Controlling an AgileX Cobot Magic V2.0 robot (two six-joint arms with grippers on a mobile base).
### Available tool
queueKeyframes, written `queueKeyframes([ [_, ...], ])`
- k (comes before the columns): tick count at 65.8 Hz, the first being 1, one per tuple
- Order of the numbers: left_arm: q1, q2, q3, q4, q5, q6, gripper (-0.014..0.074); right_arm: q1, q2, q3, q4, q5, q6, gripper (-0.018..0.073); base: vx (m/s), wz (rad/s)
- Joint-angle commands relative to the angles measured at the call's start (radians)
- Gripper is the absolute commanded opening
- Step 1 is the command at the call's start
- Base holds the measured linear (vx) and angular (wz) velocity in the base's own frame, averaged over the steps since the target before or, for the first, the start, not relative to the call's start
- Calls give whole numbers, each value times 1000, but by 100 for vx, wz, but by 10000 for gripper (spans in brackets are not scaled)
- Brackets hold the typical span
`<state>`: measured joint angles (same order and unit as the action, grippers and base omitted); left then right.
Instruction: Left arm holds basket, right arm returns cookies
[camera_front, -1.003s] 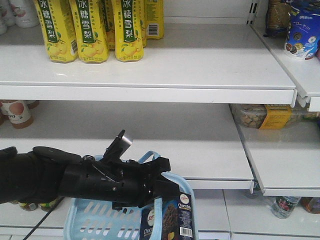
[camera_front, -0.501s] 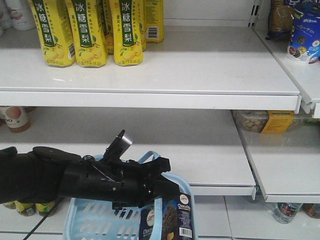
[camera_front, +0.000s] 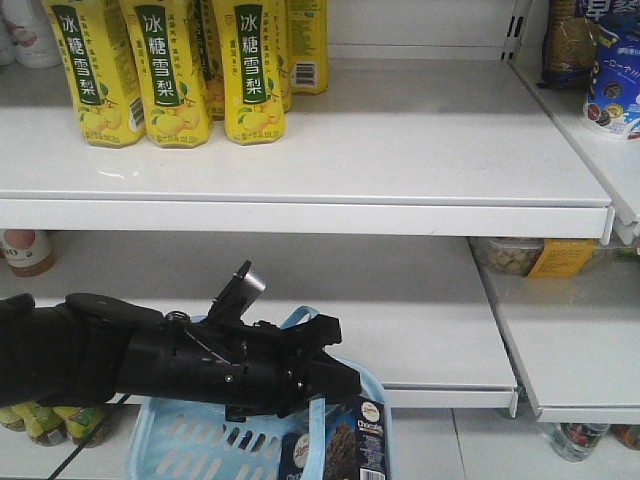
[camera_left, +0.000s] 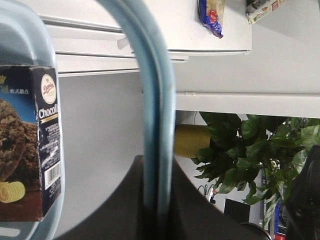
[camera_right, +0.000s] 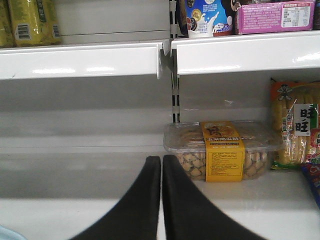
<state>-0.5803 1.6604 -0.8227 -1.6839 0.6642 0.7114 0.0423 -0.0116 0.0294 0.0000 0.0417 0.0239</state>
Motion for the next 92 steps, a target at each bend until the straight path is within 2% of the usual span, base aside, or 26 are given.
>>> queueKeyframes([
  [1,0,-47,-28,-51,48,9,-6,1,-10,-1,0,-72,-2,-9,4,0],
  [92,0,-47,-28,-52,45,9,-6,21,-10,-1,0,-72,-2,-9,1,0],
])
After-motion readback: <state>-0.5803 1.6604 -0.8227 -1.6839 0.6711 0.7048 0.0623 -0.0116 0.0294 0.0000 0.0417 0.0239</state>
